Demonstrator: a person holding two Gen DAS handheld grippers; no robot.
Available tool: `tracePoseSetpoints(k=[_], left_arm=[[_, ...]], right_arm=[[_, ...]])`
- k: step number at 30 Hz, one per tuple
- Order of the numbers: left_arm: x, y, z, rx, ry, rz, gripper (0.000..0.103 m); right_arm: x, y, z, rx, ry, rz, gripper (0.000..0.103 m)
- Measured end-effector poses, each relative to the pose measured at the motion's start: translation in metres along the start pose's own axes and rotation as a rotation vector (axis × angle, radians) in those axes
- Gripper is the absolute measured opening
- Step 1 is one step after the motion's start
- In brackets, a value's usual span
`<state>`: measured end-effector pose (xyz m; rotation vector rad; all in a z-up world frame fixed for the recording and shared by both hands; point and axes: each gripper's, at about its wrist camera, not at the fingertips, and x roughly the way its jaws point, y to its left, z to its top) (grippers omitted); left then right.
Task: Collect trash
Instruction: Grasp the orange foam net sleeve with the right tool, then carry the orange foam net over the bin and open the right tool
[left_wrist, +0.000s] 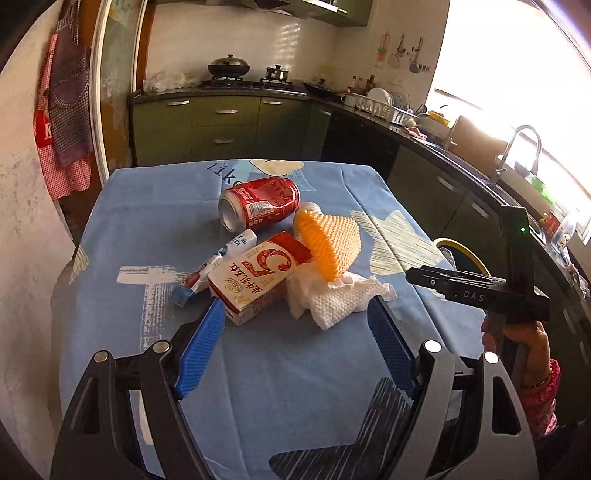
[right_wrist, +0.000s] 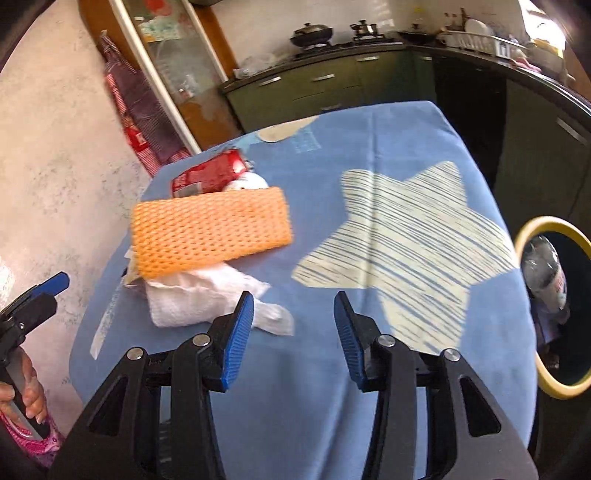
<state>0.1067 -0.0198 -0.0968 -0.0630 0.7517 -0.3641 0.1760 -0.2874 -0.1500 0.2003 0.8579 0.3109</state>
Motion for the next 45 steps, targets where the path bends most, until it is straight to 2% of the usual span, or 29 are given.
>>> tracePoseSetpoints(k=[3, 8, 14, 16, 17, 19, 34, 45], left_arm=[[0.002, 0.002, -0.001, -0.006, 0.002, -0.005, 0.079], [0.006, 0.001, 0.000, -0.008, 0.002, -0.005, 0.079], [0.007, 0.007, -0.001, -0.023, 0.003, 0.001, 0.079], [0.008, 0.008, -0.002, -0.026, 0.008, -0.002, 0.079], [0.009, 0.008, -0.003, -0.026, 0.010, -0.003, 0.079], [0.011, 0.008, -0.003, -0.026, 0.015, -0.007, 0.079], [0.027, -0.014, -0.003, 0.010, 0.042, -0.033, 0.079], [0.027, -0.033, -0.001, 0.051, 0.041, -0.053, 0.079]], right_arm=[[0.004, 0.040, 0.007, -0.078, -0.028, 0.044, 0.043], [0.017, 0.101, 0.018, -0.214, -0.072, 0.020, 0.043], [0.036, 0.122, 0.024, -0.258, -0.084, -0.053, 0.043], [0.042, 0.114, 0.027, -0.249, -0.080, -0.078, 0.023], [0.041, 0.109, 0.027, -0.239, -0.084, -0.084, 0.010], [0.031, 0.101, 0.026, -0.217, -0.109, -0.083, 0.007], [-0.067, 0.044, 0.023, -0.094, -0.234, -0.035, 0.005], [-0.117, 0.016, 0.017, -0.057, -0.325, -0.092, 0.005]])
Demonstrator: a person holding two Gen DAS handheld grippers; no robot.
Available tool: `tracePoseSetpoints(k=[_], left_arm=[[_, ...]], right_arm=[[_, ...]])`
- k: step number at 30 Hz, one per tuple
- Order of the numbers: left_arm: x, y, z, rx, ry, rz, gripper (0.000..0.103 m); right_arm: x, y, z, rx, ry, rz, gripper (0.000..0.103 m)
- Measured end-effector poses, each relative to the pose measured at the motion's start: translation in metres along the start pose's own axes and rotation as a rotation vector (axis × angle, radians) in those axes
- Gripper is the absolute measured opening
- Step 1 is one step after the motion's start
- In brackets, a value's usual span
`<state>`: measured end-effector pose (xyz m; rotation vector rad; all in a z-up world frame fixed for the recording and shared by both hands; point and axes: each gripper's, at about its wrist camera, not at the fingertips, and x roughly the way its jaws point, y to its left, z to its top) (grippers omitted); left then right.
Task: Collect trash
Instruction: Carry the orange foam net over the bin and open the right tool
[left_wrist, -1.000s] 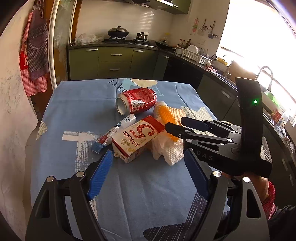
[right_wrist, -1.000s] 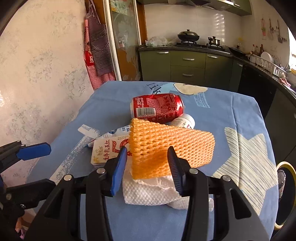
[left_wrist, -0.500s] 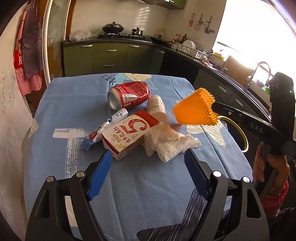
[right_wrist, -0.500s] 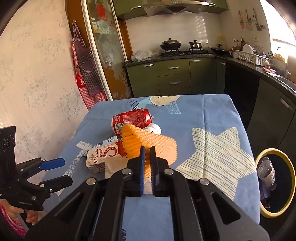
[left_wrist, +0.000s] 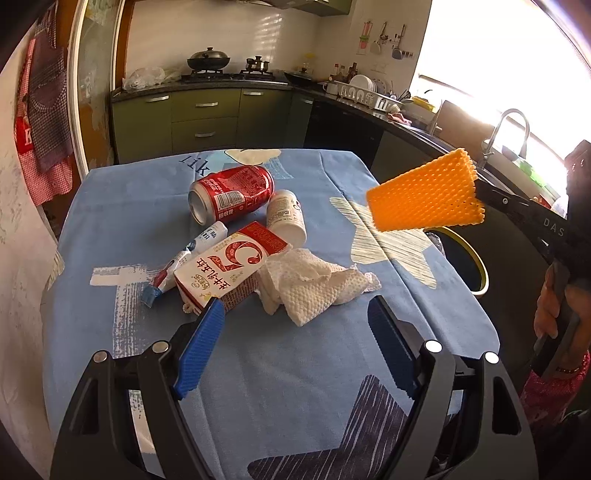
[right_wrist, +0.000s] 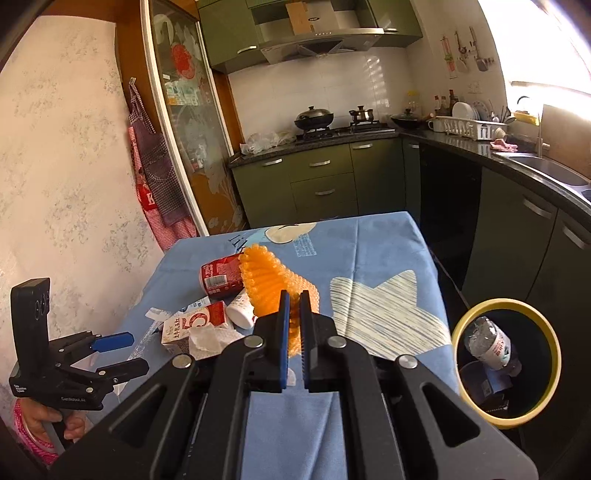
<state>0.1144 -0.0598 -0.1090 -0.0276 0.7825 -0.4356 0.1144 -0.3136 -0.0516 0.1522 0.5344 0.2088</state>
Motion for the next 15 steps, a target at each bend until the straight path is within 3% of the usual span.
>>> tracePoseSetpoints(k=[8, 15], left_arm=[[0.003, -0.010, 0.002, 0.026, 0.005, -0.020, 0.079], [0.009, -0.023, 0.005, 0.052, 0.022, -0.026, 0.079]], right_arm=[[-0.042, -0.067, 0.002, 0.095, -0.079, -0.214, 0.005], [-0.047, -0.133, -0.015, 0.199, -0.046, -0.392, 0.005]])
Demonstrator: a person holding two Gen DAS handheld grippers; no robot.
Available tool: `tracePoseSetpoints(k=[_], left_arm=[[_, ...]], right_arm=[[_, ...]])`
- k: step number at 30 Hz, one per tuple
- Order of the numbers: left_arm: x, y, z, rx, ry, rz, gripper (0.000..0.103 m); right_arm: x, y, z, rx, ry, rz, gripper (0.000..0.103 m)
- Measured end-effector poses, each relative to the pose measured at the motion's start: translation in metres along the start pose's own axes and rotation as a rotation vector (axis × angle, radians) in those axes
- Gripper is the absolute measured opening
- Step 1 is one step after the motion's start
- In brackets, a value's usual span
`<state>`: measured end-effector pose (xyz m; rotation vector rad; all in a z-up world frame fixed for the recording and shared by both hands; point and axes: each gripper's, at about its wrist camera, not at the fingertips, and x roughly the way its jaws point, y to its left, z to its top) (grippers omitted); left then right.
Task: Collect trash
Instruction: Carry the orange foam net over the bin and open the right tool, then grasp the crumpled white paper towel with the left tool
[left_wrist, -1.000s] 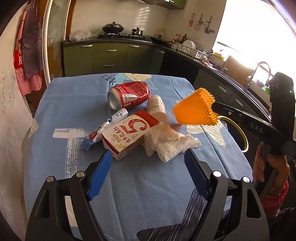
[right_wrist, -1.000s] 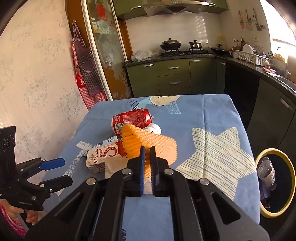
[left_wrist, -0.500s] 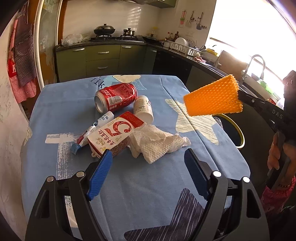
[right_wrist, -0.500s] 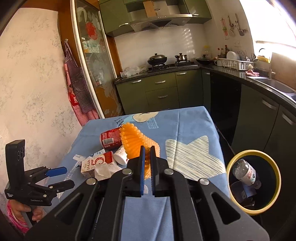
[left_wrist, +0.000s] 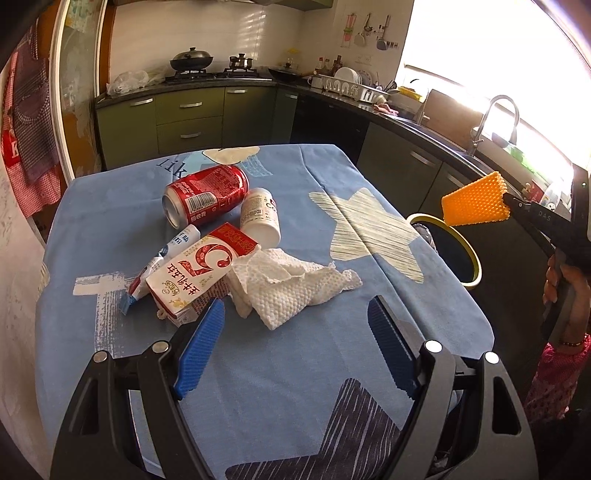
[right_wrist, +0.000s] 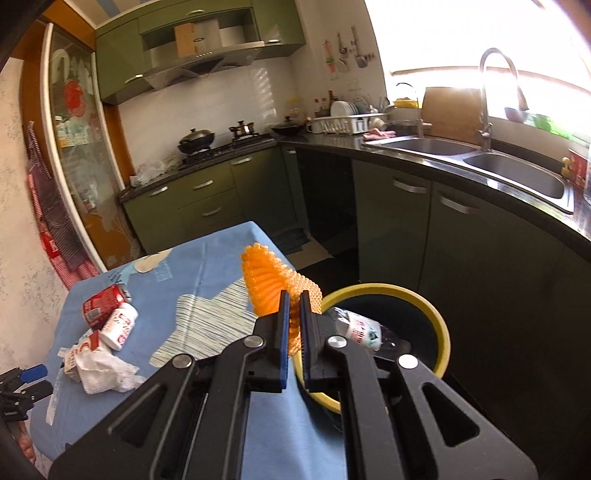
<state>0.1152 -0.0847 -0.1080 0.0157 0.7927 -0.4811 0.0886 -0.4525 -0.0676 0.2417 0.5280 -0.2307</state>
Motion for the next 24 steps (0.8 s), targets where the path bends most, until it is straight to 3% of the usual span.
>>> tracePoseSetpoints(k=[9, 10, 12, 24], left_arm=[[0.008, -0.010, 0.002, 0.024, 0.021, -0.005, 0.079], [0.008, -0.010, 0.002, 0.027, 0.022, -0.007, 0.079], [0.010, -0.012, 0.002, 0.034, 0.027, -0.009, 0.079], [0.030, -0.012, 0.011, 0.094, 0.051, -0.060, 0.080]], right_arm=[[0.033, -0.049, -0.019, 0.086, 0.066, -0.156, 0.008], [0.034, -0.051, -0.021, 0.094, 0.073, -0.155, 0.013], [0.036, -0.053, -0.023, 0.099, 0.072, -0.151, 0.033], [0.045, -0.032, -0.030, 0.065, 0.107, -0.083, 0.034]])
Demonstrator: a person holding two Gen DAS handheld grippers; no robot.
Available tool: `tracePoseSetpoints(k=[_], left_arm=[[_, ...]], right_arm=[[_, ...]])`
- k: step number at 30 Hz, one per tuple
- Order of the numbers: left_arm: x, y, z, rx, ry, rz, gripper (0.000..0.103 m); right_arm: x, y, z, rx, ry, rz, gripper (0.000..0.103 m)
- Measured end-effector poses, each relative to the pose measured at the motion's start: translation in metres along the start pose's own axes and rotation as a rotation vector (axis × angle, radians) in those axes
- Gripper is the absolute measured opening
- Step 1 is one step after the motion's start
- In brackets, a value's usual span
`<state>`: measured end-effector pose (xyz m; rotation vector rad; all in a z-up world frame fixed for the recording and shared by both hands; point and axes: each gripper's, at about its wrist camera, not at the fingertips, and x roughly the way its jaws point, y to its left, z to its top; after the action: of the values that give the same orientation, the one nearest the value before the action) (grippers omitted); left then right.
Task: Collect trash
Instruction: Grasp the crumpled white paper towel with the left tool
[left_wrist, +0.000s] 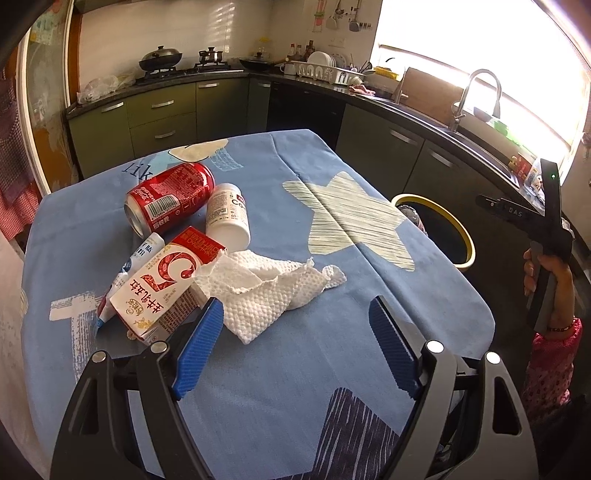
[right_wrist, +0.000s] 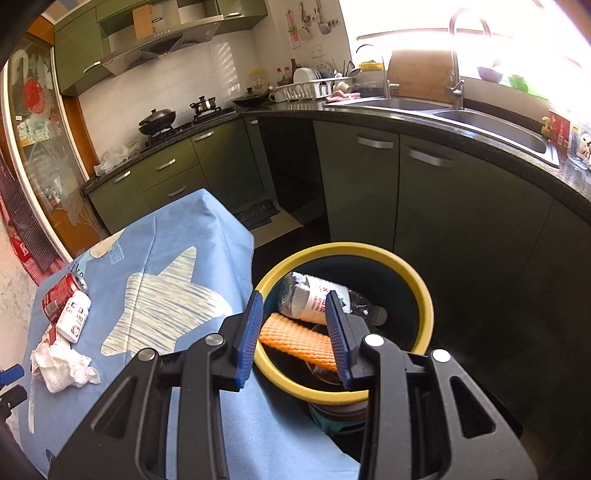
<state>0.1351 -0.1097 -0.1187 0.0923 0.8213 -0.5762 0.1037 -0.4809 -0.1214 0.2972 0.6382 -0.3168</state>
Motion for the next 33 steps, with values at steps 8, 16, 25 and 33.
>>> tracePoseSetpoints(k=[8, 16, 25, 33], left_arm=[[0.025, 0.005, 0.008, 0.015, 0.038, -0.011, 0.080], [0.052, 0.012, 0.008, -0.014, 0.090, 0.009, 0.080], [0.082, 0.015, 0.011, -0.027, 0.134, 0.044, 0.073], [0.094, 0.018, 0.010, -0.037, 0.153, 0.102, 0.047]], right_arm=[[0.009, 0.016, -0.007, -0.026, 0.036, 0.038, 0.034], [0.018, 0.028, -0.010, -0.049, 0.063, 0.072, 0.034], [0.026, 0.034, -0.013, -0.064, 0.089, 0.092, 0.034], [0.028, 0.032, -0.013, -0.061, 0.096, 0.093, 0.034]])
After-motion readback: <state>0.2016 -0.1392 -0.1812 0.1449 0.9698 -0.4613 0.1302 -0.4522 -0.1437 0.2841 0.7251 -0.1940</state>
